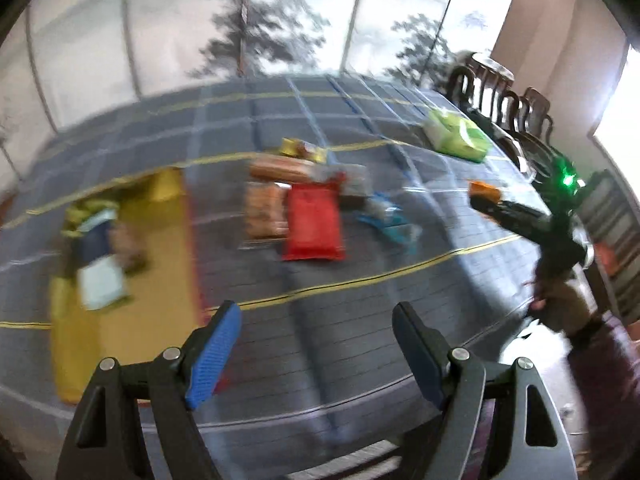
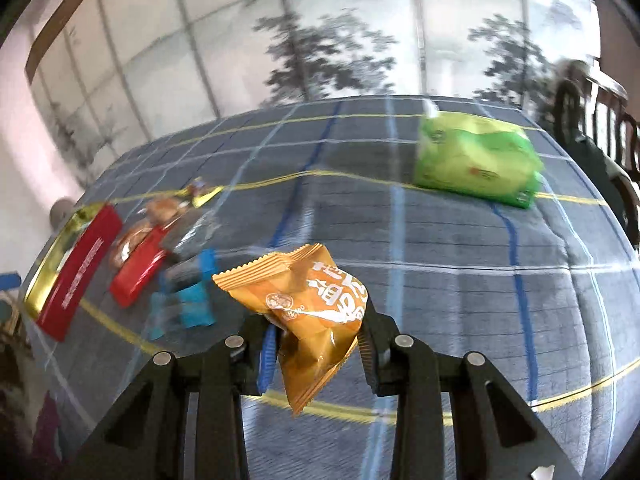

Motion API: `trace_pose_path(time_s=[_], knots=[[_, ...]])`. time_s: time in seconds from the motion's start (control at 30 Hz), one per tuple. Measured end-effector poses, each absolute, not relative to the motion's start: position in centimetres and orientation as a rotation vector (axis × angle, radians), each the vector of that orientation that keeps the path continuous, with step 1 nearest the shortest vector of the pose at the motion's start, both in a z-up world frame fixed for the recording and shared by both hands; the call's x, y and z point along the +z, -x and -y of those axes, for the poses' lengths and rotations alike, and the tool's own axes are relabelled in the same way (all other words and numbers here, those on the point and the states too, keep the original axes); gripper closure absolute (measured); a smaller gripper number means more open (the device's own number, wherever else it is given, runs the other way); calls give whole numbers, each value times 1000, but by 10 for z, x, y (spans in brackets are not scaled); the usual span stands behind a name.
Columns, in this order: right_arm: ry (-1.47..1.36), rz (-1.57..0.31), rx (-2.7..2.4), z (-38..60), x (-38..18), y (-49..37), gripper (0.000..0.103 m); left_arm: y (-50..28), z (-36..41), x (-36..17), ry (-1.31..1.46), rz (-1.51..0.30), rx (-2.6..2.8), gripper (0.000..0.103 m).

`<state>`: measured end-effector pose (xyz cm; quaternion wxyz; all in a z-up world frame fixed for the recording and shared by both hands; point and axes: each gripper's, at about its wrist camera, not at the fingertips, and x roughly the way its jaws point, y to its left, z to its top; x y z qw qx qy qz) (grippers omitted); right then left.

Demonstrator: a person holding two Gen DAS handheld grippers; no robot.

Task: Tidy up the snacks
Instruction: 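Grasp the blue-and-clear candy packet with the left tool while the right tool holds the orange bag, then carry the candy packet with the left tool over the tin while the right tool holds the orange bag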

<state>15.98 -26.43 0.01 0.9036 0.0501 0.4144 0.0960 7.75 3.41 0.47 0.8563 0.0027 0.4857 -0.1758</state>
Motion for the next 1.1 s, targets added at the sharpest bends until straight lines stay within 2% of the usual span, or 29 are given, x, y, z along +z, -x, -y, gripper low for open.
trace_pose_path(time_s=[0.37,0.83,0.9,0.97,1.1], knots=[[-215,-777,204,282,-10,-167,70,-158,56,-44,123,-1211,-434,23],[-313,-750,286,290,-10,-166,69,-194,91,-80,127,-1312,-349,26],[-315,-749,283,290,-10,-166,69,-194,98,-84,99,-1316,-346,57],[-316,-750,284,290,-10,-166,69,-192,104,-82,58,-1306,-360,74],[-309,-759,272,289,-11,-168,69,-183,104,-80,51,-1314,-341,76]])
